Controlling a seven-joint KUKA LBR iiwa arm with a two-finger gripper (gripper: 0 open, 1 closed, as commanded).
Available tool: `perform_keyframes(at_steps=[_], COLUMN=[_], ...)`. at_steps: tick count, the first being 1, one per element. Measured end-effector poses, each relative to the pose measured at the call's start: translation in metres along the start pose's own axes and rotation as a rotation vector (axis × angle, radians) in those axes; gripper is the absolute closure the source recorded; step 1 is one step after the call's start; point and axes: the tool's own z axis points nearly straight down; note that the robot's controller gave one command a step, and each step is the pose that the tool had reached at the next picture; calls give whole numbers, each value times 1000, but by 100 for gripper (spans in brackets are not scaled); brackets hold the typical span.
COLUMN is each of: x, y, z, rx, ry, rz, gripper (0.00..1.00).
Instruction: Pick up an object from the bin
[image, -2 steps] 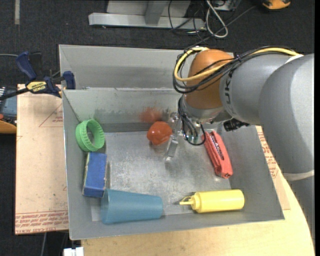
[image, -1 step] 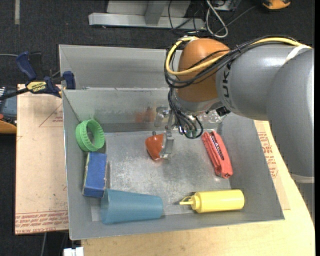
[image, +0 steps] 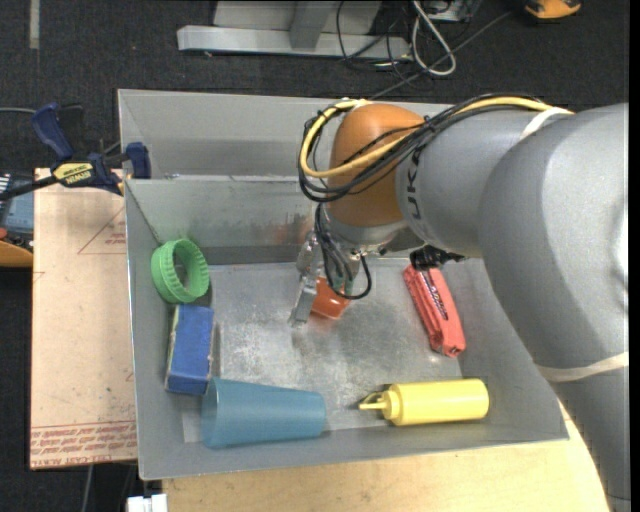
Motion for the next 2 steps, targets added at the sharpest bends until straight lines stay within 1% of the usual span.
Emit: perform_keyframes(at_steps=[1,2], x=[-26,-22], y=[-42,-74], z=[29,28], rx=[-2,-1], ry=[-17,-6], rz=[-180,-227], gripper=[0,100])
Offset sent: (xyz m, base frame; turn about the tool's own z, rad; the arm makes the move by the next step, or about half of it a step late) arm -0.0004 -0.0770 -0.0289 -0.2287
